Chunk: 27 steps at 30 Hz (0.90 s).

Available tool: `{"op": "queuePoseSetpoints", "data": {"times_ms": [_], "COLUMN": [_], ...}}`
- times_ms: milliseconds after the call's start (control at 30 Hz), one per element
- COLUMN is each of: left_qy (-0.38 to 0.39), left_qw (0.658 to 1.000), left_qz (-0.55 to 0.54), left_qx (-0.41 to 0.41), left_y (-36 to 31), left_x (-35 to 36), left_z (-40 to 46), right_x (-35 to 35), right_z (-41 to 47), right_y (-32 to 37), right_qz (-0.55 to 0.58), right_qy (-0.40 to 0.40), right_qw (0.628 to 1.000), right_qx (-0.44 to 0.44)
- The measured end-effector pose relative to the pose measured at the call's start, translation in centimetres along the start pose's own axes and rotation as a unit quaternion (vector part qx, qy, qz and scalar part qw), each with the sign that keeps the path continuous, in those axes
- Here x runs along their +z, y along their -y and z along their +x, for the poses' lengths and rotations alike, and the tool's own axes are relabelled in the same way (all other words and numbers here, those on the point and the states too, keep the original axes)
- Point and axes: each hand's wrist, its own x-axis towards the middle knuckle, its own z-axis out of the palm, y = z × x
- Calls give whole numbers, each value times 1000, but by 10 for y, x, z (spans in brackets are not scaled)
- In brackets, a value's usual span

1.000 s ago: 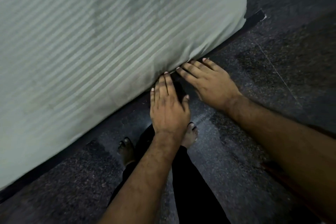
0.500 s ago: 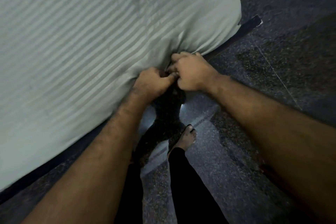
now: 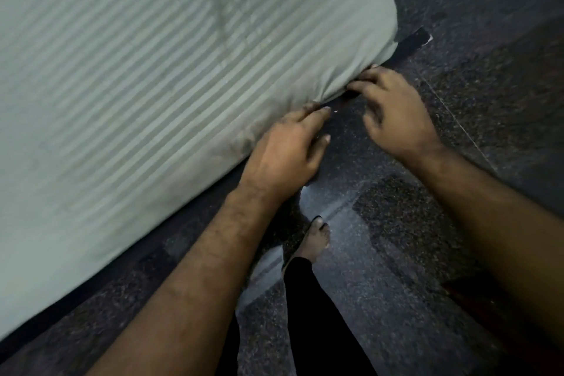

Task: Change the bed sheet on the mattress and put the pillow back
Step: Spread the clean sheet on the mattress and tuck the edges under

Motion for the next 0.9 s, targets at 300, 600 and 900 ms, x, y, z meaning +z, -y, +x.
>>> {"op": "queuePoseSetpoints", "data": {"times_ms": [300, 600, 900], "left_qy": [-45, -14, 31], "left_qw": [980, 957, 960], "left_qz": [190, 243, 191], "left_qx": [-28, -157, -200], "left_y": [-23, -31, -26], "left_x": [40, 42, 41], "left_z": [53, 84, 98], "right_x": [-27, -43, -44], "right_z": [39, 102, -6], "right_y": [-2, 17, -9], "right_qz": [-168, -181, -32], "right_qy": [130, 268, 66], "right_qw": [976, 944, 993], "right_qx": [-50, 69, 94]}}
